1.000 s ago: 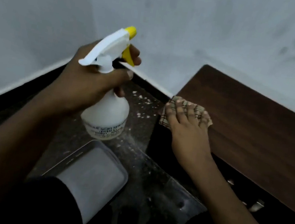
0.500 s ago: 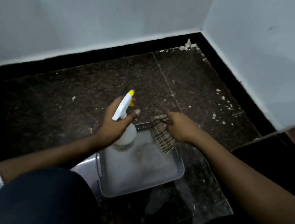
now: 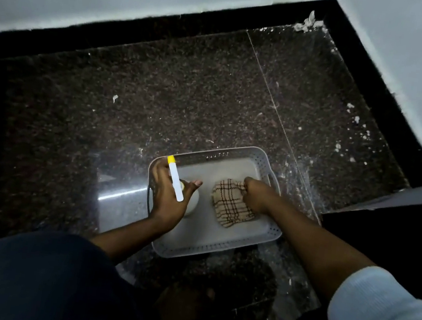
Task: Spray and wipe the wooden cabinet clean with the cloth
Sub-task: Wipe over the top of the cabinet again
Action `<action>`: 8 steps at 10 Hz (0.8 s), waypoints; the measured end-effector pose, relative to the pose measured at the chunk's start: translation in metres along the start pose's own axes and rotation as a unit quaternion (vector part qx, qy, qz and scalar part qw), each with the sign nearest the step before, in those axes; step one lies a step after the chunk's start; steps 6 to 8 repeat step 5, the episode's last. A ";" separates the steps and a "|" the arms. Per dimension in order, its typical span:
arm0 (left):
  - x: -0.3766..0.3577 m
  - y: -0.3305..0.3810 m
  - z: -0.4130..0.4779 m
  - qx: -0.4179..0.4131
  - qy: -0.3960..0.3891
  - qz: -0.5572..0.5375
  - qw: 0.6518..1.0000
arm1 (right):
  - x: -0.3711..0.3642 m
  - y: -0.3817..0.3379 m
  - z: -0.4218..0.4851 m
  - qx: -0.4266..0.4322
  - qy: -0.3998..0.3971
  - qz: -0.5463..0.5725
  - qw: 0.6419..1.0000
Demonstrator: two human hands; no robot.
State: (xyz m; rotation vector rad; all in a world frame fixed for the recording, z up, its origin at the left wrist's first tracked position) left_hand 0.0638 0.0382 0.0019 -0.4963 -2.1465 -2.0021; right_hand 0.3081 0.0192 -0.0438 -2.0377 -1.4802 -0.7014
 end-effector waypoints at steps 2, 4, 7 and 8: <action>-0.001 -0.015 -0.003 -0.058 -0.055 -0.029 0.996 | -0.012 0.012 0.004 -0.028 0.030 -0.002 0.999; 0.018 -0.039 0.007 -0.018 -0.156 0.010 0.987 | -0.003 0.000 -0.006 0.051 0.139 -0.190 0.970; 0.041 -0.039 0.011 0.057 -0.232 0.159 0.958 | 0.001 -0.019 -0.028 0.066 0.137 -0.205 0.967; 0.041 -0.039 0.011 0.057 -0.232 0.159 0.958 | 0.001 -0.019 -0.028 0.066 0.137 -0.205 0.967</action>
Point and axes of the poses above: each hand's wrist, its own z-axis towards the middle knuckle, its own x-axis out of the back of the hand, y = z × x, the point moved 3 cm from there along z, towards the middle knuckle, and after that the axes turned 11 degrees about -z, right-handed, at the moved point
